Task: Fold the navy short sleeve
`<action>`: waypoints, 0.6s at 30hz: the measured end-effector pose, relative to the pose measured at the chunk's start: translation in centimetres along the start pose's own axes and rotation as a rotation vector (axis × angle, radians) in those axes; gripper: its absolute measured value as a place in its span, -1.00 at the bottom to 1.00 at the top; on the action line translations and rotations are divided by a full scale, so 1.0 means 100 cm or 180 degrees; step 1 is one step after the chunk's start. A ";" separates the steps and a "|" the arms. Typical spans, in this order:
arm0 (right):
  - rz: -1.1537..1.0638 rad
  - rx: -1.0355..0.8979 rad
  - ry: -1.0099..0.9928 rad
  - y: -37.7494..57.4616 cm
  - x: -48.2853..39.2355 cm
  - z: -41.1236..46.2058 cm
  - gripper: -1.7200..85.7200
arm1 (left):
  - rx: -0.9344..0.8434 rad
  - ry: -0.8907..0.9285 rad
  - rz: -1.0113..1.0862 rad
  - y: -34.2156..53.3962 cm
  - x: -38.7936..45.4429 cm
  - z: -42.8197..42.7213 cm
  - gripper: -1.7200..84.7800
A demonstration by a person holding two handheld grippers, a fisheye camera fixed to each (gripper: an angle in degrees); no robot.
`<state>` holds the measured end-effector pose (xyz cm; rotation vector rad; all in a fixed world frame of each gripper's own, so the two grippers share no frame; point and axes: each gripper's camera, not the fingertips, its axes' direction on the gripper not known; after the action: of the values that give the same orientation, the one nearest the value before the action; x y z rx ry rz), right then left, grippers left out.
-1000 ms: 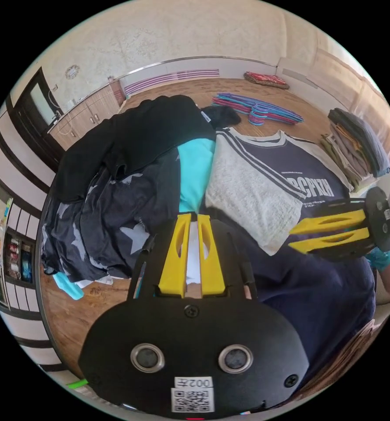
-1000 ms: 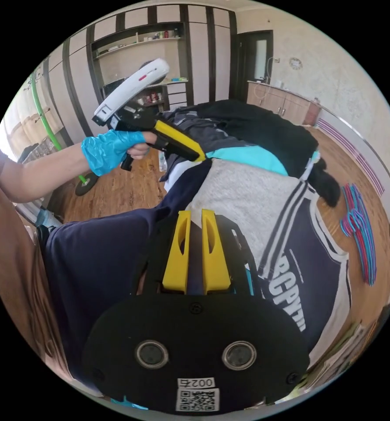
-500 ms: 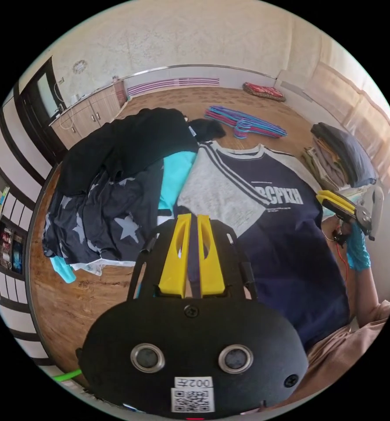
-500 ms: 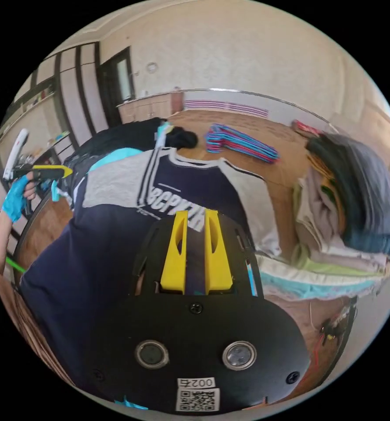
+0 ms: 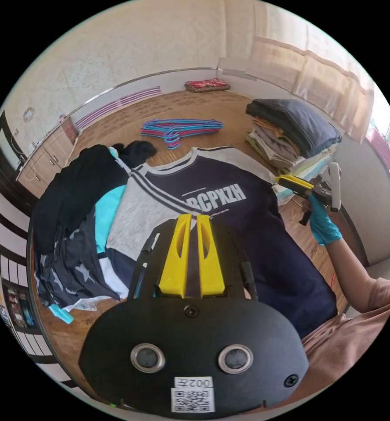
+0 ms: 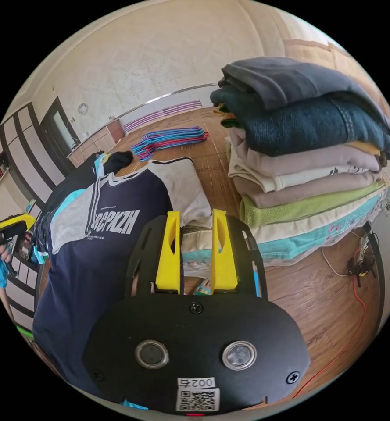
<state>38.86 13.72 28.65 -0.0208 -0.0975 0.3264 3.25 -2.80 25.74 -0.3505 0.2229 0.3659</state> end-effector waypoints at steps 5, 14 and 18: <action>0.0156 -0.0043 0.0033 0.001 0.010 0.005 -0.76 | 0.0055 0.0005 0.0161 -0.028 0.035 -0.001 -1.00; -0.0530 0.0329 0.0030 0.012 -0.018 -0.026 -0.93 | 0.0113 -0.0034 0.0367 -0.077 0.091 0.014 -0.99; -0.0973 0.0357 -0.0288 0.024 -0.035 -0.034 -0.94 | 0.0157 -0.0006 0.0486 -0.100 0.114 0.036 -0.96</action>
<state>35.19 14.87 24.83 0.1191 -0.1698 0.0268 18.04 -6.67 28.81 -0.2851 0.2572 0.5105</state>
